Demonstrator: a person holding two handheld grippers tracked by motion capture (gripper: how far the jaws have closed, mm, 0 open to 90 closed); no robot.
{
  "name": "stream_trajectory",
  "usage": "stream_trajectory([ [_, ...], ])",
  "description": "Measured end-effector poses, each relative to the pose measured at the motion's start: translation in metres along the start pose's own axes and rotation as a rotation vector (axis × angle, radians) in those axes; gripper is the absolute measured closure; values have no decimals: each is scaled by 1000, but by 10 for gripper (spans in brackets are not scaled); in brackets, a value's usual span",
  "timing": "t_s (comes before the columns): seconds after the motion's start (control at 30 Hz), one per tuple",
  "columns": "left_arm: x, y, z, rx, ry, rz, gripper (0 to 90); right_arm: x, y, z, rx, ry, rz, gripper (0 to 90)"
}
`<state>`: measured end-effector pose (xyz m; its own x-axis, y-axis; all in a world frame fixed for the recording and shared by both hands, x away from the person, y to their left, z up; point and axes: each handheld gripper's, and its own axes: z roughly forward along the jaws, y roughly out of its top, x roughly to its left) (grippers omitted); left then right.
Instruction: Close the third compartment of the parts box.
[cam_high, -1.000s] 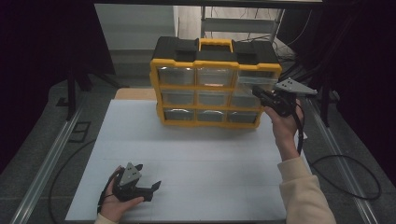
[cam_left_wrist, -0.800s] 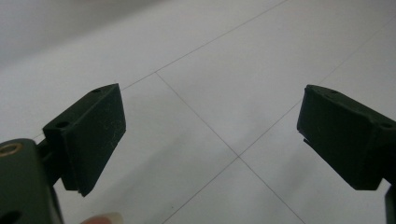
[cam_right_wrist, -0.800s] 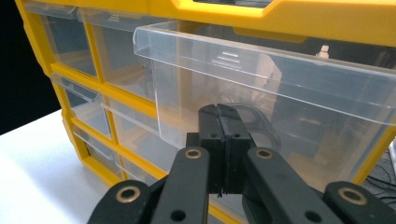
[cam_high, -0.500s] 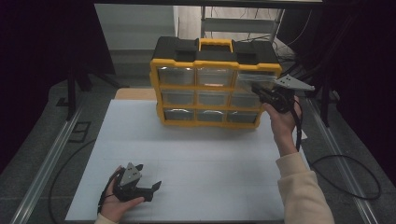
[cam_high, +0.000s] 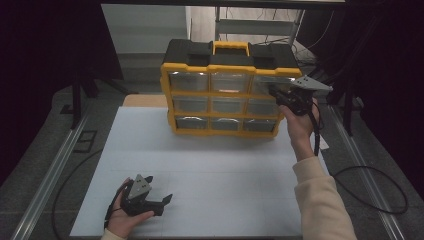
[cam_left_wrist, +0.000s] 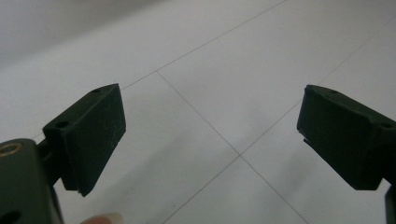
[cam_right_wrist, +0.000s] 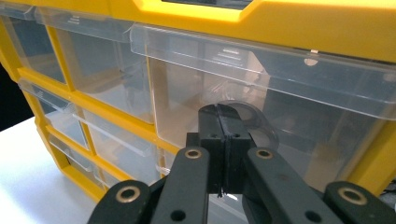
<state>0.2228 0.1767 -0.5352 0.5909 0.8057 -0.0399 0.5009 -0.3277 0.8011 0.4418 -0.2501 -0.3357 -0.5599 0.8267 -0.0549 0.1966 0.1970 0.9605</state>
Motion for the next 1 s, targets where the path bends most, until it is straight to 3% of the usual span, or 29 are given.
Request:
stream_trajectory([
  [0.5, 0, 0, 0, 2, -2, 5, 86, -1, 0, -3, -5, -11, -2, 892],
  [1.0, 1, 1, 1, 0, -7, 5, 86, 13, -11, -17, -22, 52, -24, 884],
])
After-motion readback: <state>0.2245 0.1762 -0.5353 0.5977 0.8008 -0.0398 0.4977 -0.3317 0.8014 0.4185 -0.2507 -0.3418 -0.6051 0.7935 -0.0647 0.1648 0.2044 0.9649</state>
